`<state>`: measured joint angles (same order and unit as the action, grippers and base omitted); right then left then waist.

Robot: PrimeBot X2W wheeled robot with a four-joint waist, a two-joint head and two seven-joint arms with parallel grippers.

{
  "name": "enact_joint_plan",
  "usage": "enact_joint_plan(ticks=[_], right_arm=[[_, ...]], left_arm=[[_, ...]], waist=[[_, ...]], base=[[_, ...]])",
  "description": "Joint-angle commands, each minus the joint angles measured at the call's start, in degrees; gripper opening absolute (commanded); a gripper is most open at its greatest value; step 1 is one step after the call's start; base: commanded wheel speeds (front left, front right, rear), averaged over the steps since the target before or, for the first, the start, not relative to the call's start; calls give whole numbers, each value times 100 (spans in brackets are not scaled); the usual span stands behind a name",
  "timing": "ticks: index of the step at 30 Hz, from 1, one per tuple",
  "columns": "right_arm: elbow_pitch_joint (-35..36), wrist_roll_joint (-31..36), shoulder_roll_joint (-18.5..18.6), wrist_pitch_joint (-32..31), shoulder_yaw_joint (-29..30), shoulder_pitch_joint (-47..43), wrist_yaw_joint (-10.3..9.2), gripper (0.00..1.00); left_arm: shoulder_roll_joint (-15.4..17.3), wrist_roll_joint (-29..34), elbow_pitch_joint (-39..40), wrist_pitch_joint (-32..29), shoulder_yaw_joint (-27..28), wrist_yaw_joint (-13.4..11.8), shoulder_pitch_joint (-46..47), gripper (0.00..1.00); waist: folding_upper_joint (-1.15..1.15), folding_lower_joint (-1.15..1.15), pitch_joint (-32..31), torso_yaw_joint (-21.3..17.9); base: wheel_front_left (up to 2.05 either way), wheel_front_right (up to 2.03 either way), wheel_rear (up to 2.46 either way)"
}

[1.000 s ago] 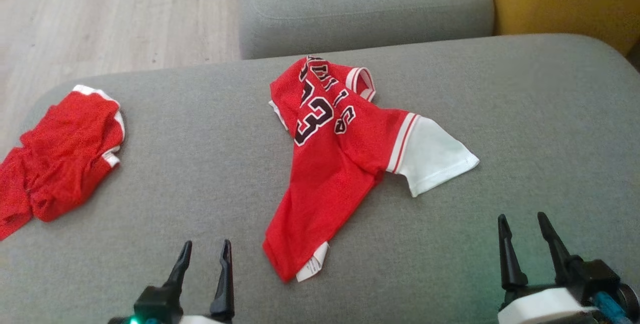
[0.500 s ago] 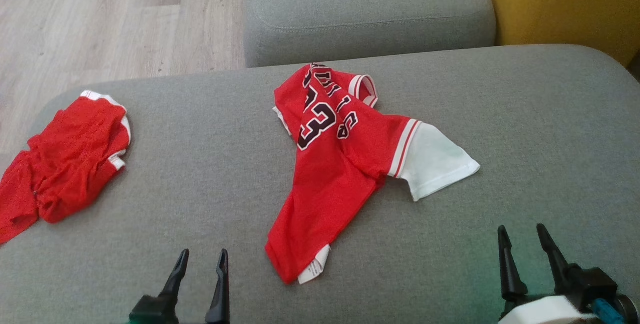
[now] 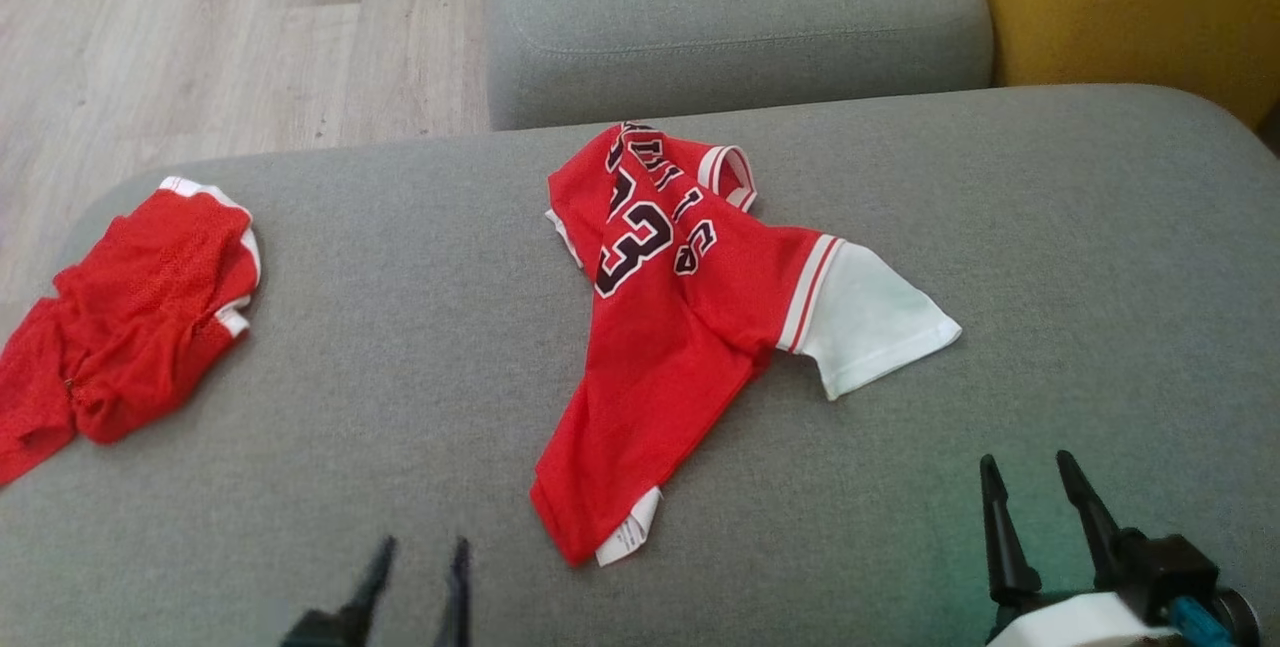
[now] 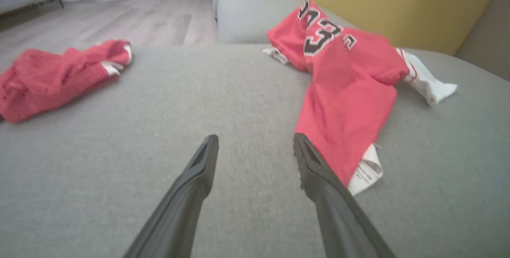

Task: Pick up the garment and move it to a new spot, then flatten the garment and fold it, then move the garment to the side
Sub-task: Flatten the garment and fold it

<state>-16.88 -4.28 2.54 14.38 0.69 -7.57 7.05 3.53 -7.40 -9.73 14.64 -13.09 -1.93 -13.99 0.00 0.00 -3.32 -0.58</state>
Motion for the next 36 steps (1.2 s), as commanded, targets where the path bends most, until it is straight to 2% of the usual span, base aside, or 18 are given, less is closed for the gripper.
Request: enact_joint_plan(ticks=[1, 4, 6, 8, 11, 16, 22, 34, 36], right_arm=[[139, 35, 33, 62, -169, 340, 44, 100], [100, 169, 33, 54, -190, 566, 44, 100], [67, 255, 46, -28, -206, 761, 44, 100], [28, 292, 89, -173, -218, 961, 44, 100], [-32, 332, 158, -465, -269, 1246, 44, 100], [-149, 327, 233, -1180, -376, 1687, 44, 100], [-160, 197, 378, -1926, -535, 2078, 44, 100], [-214, 157, 581, -2779, -564, 2501, 44, 100], [-297, 135, 604, -2923, -507, 2667, 44, 100]], left_arm=[[-53, -131, -32, -35, 7, 85, 128, 100], [-60, -556, -152, -579, -273, 223, 220, 100], [-62, -953, -112, -1030, -515, 230, 295, 100], [-63, -1529, -67, -1405, -708, 126, 372, 100], [-64, -1816, -152, -1796, -968, -70, 603, 100], [-64, -2442, -291, -2028, -1291, -471, 1029, 100], [-65, -2700, -660, -2239, -1587, -826, 1481, 100], [-65, -2929, -943, -2140, -1808, -982, 1990, 100], [-65, -2967, -982, -2121, -1848, -967, 2061, 89]], waist=[[0, 0, 13, -15], [0, 0, 53, -17], [0, 0, 97, -17], [0, 0, 160, -5], [0, 0, 253, -4], [0, 0, 452, -20], [0, 0, 640, -23], [0, 0, 959, -25], [0, 0, 1051, -18]], base=[[0, 0, 0], [0, 0, 0], [0, 0, 0], [0, 0, 0], [0, 0, 0], [0, 0, 0], [0, 0, 0], [0, 0, 0], [0, 0, 0]])
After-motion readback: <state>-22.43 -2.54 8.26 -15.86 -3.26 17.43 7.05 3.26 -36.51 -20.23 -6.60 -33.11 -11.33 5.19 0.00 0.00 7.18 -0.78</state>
